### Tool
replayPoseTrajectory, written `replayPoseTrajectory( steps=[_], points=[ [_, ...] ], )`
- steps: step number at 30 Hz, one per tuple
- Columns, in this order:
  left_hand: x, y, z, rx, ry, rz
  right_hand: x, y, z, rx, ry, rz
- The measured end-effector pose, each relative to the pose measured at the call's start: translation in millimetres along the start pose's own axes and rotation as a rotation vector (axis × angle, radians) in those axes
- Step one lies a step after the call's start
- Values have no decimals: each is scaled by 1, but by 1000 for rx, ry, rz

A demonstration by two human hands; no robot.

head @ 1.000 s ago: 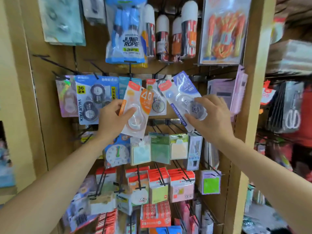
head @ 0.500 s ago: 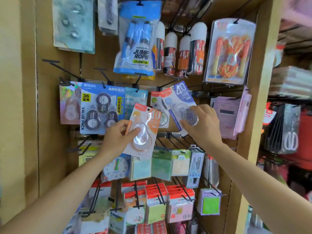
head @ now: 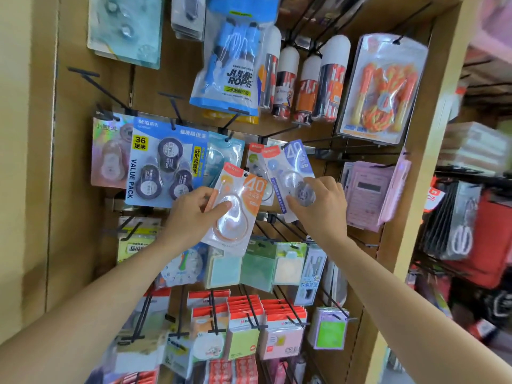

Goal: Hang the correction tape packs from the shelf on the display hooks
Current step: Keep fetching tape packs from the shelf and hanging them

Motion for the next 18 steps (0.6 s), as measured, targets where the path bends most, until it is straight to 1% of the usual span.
replayPoseTrajectory(
  steps=[7, 11, 13, 15, 16, 18],
  points=[
    [-4, 1, -5, -27, -3, 2, -29, 39, -5, 114, 5, -97],
    [-4, 2, -6, -41, -2, -1, -48, 59, -2, 181, -22, -177],
    [-4, 1, -7, -48, -6, 2, -55, 69, 1, 189, -80, -220],
    [-4, 2, -9, -39, -12, -3, -57, 75, 5, 130, -84, -276],
    [-3, 2, -9, -28, -15, -6, -56, 75, 6, 71, -49, -297],
    [-2, 2, -7, 4, -12, -21, -50, 71, 7, -109, 84, -280]
  ],
)
Point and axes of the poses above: each hand's wrist, its own x-axis away from the middle knuckle, its own y-axis out of the palm, z = x × y, the point moved 3 cm from there along -x, towards the middle knuckle, and after that the axes turned 1 degree about x, right-handed, at the moved point
